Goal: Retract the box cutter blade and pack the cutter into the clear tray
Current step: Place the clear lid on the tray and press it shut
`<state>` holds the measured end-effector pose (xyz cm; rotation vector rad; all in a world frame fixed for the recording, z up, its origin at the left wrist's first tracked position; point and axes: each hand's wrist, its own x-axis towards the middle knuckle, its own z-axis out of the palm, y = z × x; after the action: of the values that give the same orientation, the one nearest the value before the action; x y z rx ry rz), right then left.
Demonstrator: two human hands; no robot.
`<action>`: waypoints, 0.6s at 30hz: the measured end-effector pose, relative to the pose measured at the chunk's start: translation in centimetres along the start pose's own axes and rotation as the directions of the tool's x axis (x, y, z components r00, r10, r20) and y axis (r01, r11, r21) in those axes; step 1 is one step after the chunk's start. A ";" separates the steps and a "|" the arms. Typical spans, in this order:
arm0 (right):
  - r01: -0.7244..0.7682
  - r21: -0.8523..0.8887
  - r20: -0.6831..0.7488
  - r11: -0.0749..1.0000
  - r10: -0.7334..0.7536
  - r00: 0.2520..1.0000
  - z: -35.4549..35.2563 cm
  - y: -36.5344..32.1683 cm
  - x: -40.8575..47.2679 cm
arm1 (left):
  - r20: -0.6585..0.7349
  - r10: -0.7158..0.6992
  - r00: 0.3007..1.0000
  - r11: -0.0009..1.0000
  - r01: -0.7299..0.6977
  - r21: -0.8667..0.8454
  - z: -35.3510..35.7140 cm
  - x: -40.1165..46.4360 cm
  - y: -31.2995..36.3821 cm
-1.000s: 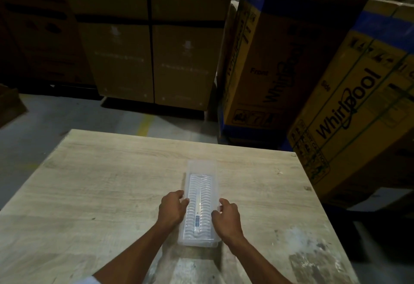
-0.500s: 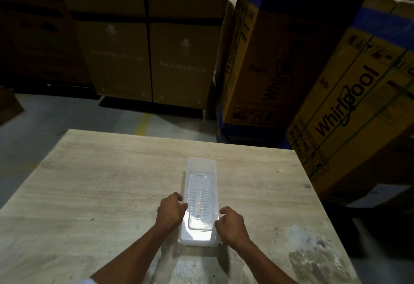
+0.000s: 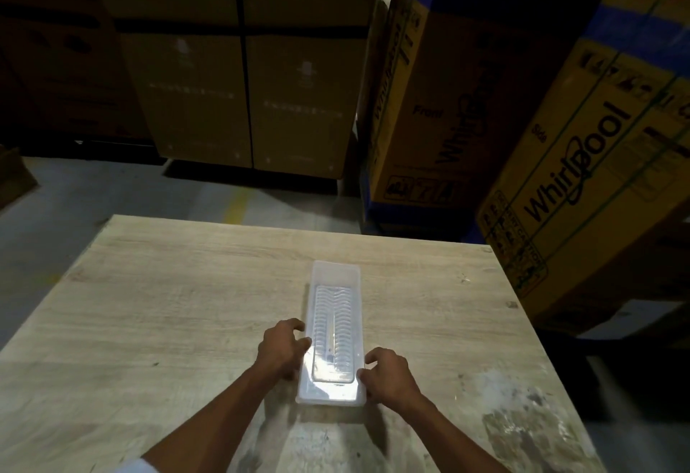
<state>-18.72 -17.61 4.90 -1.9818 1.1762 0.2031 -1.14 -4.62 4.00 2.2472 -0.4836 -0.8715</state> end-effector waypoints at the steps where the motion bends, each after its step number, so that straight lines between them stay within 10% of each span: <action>1: -0.008 0.015 0.006 1.000 0.008 1.000 0.0 0.2 0.0 | 0.043 -0.018 0.999 1.000 0.018 -0.003 -0.4 -0.2 0.2; 10: -0.023 0.118 0.114 0.993 0.009 0.993 -0.9 0.6 -0.9 | 0.452 -0.199 0.870 0.975 0.223 0.000 -2.8 -2.4 1.4; 18: -0.052 0.152 0.137 0.987 0.031 0.990 -1.1 0.3 -1.2 | 0.492 -0.215 0.844 0.967 0.253 -0.011 -2.3 -2.2 0.2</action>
<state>-19.92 -17.70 6.07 -1.7812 1.1128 0.2551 -1.09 -2.50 6.42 2.0306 -0.3900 -1.5794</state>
